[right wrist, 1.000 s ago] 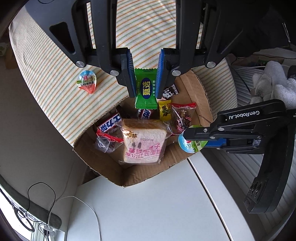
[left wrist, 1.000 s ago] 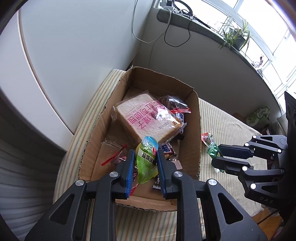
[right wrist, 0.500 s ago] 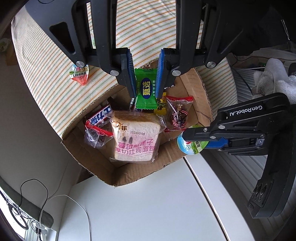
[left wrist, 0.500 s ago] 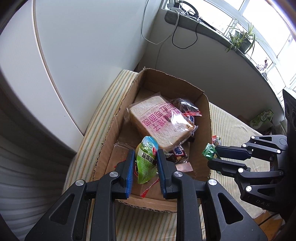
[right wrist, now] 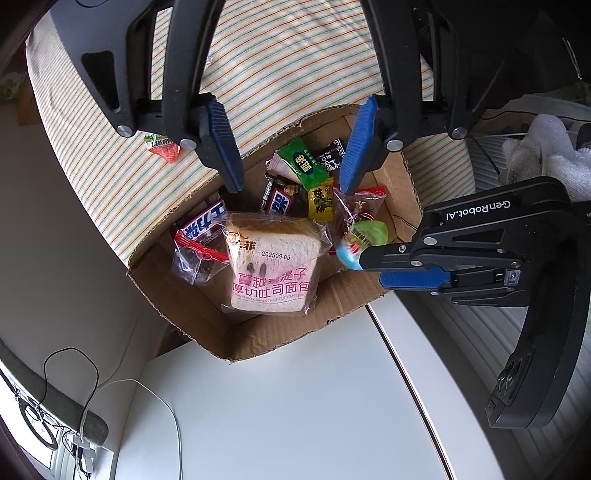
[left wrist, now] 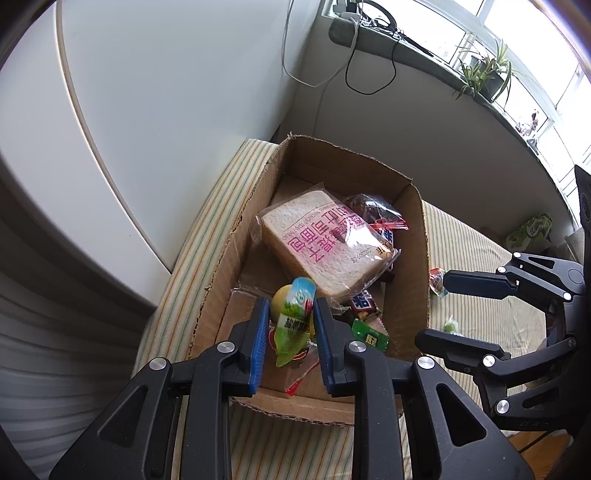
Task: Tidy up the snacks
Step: 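Carry both items over the box and open both grippers to drop them, then move the left gripper to the red-capped jelly cup while the right approaches the green pouch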
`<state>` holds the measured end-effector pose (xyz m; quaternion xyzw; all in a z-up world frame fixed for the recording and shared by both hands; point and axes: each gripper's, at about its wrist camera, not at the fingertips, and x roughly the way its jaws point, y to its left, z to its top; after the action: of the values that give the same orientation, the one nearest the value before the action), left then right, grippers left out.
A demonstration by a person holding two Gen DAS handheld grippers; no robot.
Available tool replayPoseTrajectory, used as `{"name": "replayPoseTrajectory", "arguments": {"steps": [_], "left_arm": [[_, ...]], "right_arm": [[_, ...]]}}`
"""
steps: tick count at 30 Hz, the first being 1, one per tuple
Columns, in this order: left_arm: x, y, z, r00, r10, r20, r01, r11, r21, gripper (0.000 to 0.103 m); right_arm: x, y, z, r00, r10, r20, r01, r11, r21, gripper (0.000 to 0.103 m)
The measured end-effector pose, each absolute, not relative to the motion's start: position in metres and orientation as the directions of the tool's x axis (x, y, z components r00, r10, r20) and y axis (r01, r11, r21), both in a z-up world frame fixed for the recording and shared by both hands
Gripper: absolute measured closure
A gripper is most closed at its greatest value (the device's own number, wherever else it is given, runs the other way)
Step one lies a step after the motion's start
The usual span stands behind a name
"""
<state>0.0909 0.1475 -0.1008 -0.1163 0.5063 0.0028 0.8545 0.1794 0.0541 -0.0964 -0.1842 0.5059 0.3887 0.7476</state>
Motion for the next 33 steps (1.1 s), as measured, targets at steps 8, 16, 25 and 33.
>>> {"name": "replayPoseTrajectory", "arguments": {"steps": [8, 16, 25, 33], "left_arm": [[0.091, 0.147, -0.098, 0.496, -0.096, -0.863, -0.128, 0.975, -0.182, 0.064], [0.091, 0.141, -0.095, 0.498, -0.095, -0.862, -0.118, 0.977, -0.175, 0.064], [0.090, 0.131, -0.090, 0.510, -0.084, -0.856, -0.100, 0.983, -0.156, 0.064], [0.090, 0.114, -0.085, 0.522, -0.070, -0.850, -0.072, 0.989, -0.126, 0.064]], "right_arm": [[0.181, 0.049, -0.098, 0.189, 0.383, -0.904, -0.760, 0.640, 0.112, 0.046], [0.183, 0.035, -0.093, 0.211, 0.390, -0.896, -0.747, 0.656, 0.109, 0.032], [0.186, 0.012, -0.093, 0.222, 0.379, -0.899, -0.719, 0.686, 0.112, 0.032], [0.185, -0.020, -0.092, 0.248, 0.348, -0.904, -0.670, 0.736, 0.100, 0.032]]}}
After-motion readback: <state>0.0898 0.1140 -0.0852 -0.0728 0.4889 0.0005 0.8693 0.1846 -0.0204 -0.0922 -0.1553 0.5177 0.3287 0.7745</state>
